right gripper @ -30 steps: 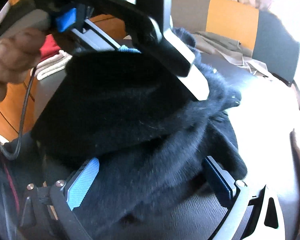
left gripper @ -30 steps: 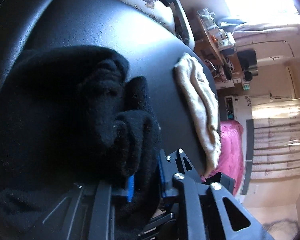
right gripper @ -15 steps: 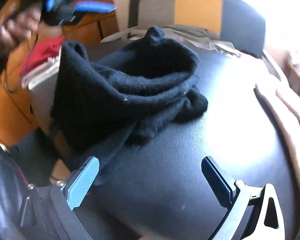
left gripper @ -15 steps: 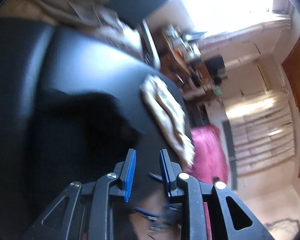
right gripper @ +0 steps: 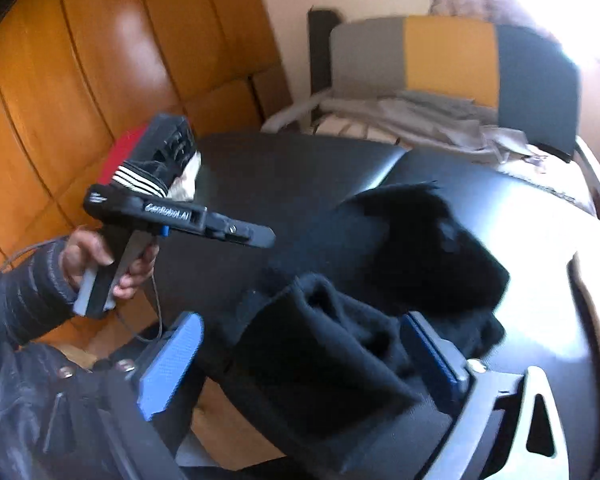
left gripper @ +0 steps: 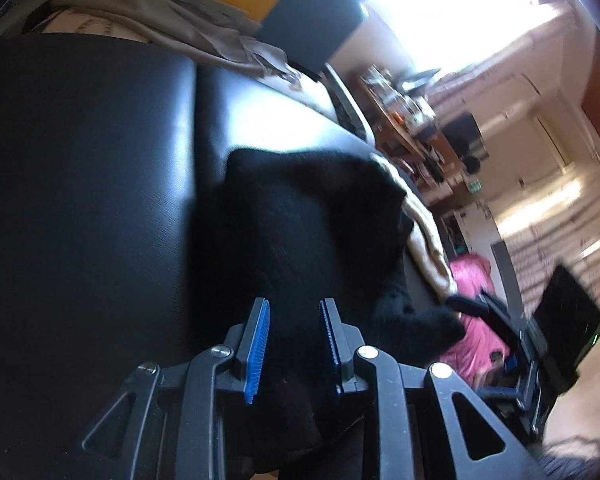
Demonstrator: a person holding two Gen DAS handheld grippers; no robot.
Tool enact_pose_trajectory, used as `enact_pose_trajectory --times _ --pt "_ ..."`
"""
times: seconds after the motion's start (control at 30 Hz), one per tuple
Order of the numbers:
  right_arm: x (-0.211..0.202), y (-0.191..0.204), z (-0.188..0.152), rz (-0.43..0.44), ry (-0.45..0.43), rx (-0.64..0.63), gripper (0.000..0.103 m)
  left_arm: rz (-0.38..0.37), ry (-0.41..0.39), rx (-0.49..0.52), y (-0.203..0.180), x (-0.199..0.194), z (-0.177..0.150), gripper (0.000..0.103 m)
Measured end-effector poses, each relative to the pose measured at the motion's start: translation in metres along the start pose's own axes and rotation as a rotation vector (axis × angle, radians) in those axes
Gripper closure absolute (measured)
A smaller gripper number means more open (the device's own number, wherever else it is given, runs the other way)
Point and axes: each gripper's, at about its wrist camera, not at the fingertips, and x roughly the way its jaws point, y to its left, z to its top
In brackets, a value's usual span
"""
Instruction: Fold clothes
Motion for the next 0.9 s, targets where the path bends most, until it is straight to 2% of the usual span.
enact_pose_trajectory --times 0.07,0.13,0.2,0.37,0.47,0.53,0.63,0.7,0.77,0.8,0.83,0.9 --pt "0.016 0.0 0.001 -0.001 0.068 0.005 0.031 0.001 0.007 0.034 -0.005 0.007 -0.004 0.079" --pt "0.031 -0.005 0.001 0.001 0.136 0.026 0.068 0.003 0.014 0.069 -0.01 0.015 -0.008 0.079" --pt "0.033 -0.008 -0.01 0.015 0.166 0.065 0.079 0.004 0.02 0.103 -0.015 0.022 -0.013 0.079" --pt "0.021 -0.011 -0.056 0.042 0.168 0.203 0.085 0.008 0.029 0.177 -0.019 0.02 -0.02 0.079" --pt "0.023 -0.018 -0.092 0.03 0.176 0.3 0.09 0.034 0.068 0.256 -0.026 0.024 -0.028 0.079" --pt "0.028 -0.027 -0.113 0.038 0.165 0.378 0.094 0.078 0.099 0.313 -0.031 0.028 -0.034 0.079" --pt "0.025 -0.035 -0.13 0.078 0.102 0.466 0.095 0.074 0.087 0.332 -0.037 0.026 -0.039 0.079" --pt "0.019 -0.033 -0.134 0.107 0.077 0.493 0.09 0.067 0.076 0.343 -0.042 0.025 -0.043 0.079" --pt "0.013 -0.037 -0.131 0.134 0.065 0.519 0.074 0.056 0.06 0.358 -0.048 0.024 -0.045 0.079" --pt "0.008 -0.038 -0.129 0.141 0.047 0.529 0.061 0.048 0.05 0.368 -0.051 0.024 -0.046 0.079" --pt "0.0 -0.039 -0.125 0.142 0.01 0.535 0.053 0.036 0.048 0.373 -0.053 0.024 -0.047 0.079" --pt "-0.016 -0.041 -0.117 0.143 -0.065 0.546 0.046 0.015 0.047 0.385 -0.057 0.025 -0.048 0.079"
